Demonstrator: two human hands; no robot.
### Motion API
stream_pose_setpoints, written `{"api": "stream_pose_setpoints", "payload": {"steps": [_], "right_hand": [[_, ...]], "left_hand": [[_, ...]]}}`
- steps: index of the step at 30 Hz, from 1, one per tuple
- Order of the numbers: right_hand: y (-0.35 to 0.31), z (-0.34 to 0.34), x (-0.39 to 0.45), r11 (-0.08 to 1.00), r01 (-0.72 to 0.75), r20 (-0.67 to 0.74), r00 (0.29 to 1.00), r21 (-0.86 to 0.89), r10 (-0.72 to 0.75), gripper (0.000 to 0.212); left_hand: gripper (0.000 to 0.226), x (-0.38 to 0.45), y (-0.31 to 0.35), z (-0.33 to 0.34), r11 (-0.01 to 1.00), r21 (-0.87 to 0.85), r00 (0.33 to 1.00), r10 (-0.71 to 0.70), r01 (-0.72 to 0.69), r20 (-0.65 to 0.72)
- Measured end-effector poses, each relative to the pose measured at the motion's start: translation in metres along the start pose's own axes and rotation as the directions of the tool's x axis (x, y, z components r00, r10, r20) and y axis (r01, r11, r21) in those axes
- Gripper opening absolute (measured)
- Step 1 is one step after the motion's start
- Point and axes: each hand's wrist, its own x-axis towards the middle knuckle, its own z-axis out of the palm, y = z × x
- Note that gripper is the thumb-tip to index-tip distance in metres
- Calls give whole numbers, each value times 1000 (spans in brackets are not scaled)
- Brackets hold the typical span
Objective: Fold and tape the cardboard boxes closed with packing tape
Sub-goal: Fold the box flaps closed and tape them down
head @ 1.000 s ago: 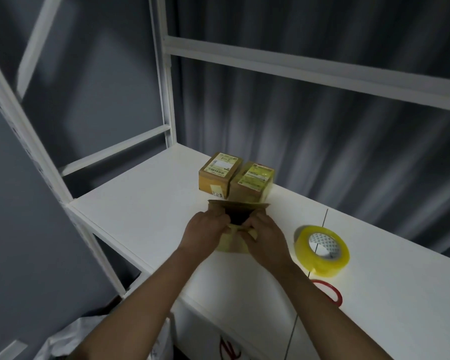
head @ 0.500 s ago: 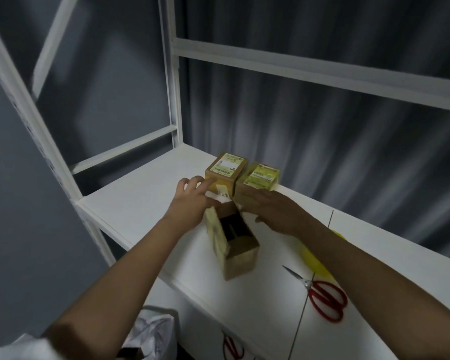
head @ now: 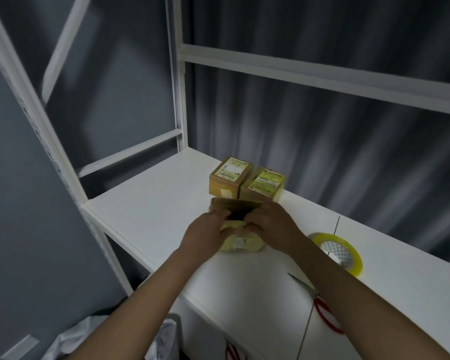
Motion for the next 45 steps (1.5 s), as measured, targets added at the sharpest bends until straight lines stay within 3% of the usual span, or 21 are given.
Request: {"api": "stream_pose_setpoints", "payload": {"steps": [3,5,9,12,15,18,19,21,23,25,28,31,33,35,39,42,45], "right_hand": [[-6,2,-13,992,-124,-39,992,-22,124,30],[-8,3,-28,976,-220,-148,965,-1,217,31],[0,-2,-78,846,-507,-369,764,164,529,28],[16,-1,-125,715,-691,-226,683,105,694,37],[24,1,-160,593,-799,58,591,-99,805,49],[24,5,-178,584,-797,110,573,-156,812,55],[22,6,-181,592,-794,71,588,-138,806,57],[18,8,-188,609,-786,-54,616,-104,786,50],[9,6,-192,623,-771,-175,636,-131,751,35],[4,3,-198,649,-736,-208,677,-191,706,27],[11,1,-204,663,-705,-116,702,-254,702,50],[25,-5,-201,687,-628,57,721,-366,690,76],[35,-9,-199,699,-605,195,687,-381,700,76],[46,-12,-201,700,-594,247,665,-397,705,70],[58,-17,-203,714,-446,247,727,-539,640,53],[65,-11,-182,596,-513,221,615,-618,757,45],[70,-2,-163,490,-588,178,508,-643,843,53]], "left_hand": [[29,8,-1,12,1000,-9,999,11,-11,30],[27,12,1,18,999,-54,1000,-1,0,-9],[21,21,5,26,989,-142,997,40,-49,-66],[24,28,8,32,983,-162,993,75,-89,-92],[37,31,17,43,965,101,927,262,-243,-268],[33,24,48,58,901,105,840,432,-422,-328],[31,20,60,66,873,60,827,478,-483,-297],[32,13,82,83,864,-75,861,483,-498,-158],[35,15,94,106,921,-172,934,356,-350,7],[43,21,102,129,958,-208,963,228,-195,147],[55,35,109,155,959,-285,959,84,-4,270],[52,49,109,178,944,-326,937,69,49,342],[30,52,106,189,933,-361,946,108,10,304],[7,50,103,195,907,-421,964,93,21,249],[17,34,96,192,882,-471,973,127,-23,191],[10,12,84,189,892,-445,975,161,-78,152],[5,0,77,185,907,-408,985,151,-104,85]]}}
